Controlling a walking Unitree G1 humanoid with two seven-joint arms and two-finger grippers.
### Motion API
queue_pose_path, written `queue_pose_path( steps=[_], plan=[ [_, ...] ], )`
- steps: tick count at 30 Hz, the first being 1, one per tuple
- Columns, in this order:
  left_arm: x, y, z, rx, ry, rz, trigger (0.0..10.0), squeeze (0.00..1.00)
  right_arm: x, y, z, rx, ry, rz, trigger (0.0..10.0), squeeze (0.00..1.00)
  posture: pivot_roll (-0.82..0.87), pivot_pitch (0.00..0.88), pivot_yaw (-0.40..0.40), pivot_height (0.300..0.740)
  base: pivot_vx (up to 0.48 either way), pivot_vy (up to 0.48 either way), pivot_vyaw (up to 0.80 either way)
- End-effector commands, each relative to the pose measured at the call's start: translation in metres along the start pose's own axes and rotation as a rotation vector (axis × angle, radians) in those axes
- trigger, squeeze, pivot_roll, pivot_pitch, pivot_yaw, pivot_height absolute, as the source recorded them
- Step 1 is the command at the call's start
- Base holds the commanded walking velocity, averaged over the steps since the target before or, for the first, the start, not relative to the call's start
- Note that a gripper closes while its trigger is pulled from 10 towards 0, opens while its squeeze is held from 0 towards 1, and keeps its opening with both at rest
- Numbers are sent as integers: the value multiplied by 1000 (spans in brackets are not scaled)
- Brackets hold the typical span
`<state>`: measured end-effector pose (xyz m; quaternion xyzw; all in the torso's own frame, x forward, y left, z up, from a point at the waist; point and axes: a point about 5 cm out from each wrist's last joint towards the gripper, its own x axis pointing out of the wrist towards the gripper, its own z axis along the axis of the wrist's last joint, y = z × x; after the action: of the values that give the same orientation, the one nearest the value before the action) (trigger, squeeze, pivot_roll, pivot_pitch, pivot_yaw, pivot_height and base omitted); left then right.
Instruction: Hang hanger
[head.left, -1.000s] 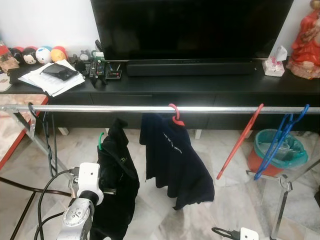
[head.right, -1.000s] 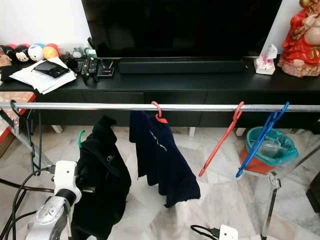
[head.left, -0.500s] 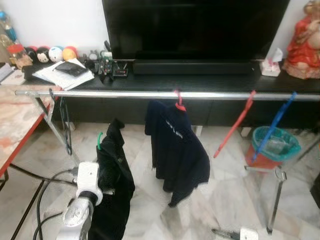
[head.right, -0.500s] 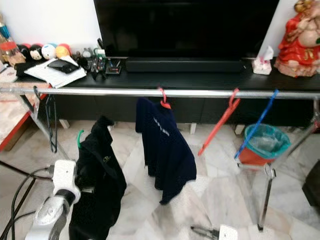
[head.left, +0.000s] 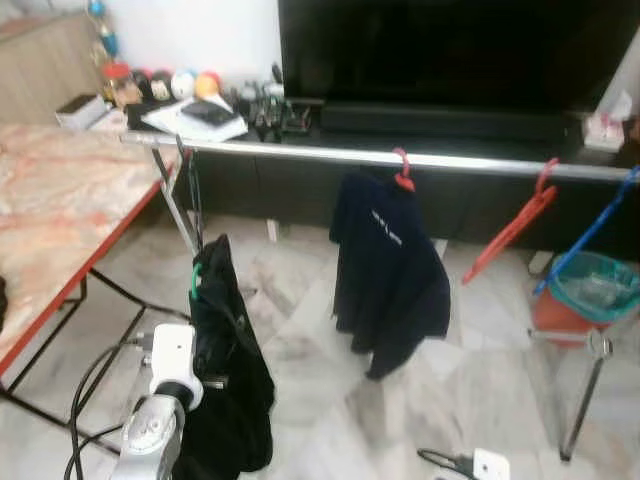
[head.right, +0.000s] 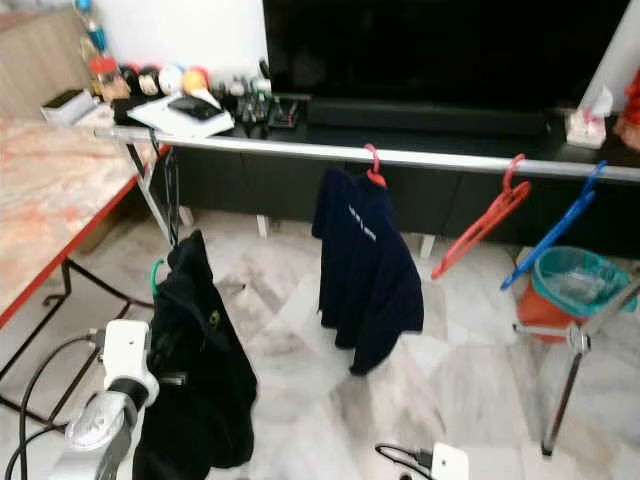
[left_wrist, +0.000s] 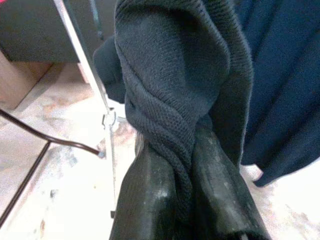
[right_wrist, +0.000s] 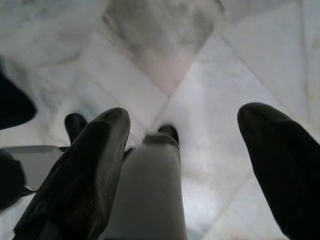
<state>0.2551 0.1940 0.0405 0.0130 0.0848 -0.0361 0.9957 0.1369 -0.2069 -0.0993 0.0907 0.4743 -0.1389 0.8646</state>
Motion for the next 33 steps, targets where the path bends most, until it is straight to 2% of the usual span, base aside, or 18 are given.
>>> queue_pose_path(
  steps=[1,23,33],
  plan=[
    [2,4,9,11,-40,5,10000,0,0,2,-1,-2,0,3,10000,0,39,0,31,740,-300,0,0],
    [1,4,8,10,-36,5,10000,0,0,-1,2,-4,-7,2,10000,0,38,0,30,740,-300,0,0],
    [1,4,8,9,-40,0,10000,0,-1,-5,-3,-5,8,-2,10000,0,39,0,31,740,-301,0,0]
  ],
)
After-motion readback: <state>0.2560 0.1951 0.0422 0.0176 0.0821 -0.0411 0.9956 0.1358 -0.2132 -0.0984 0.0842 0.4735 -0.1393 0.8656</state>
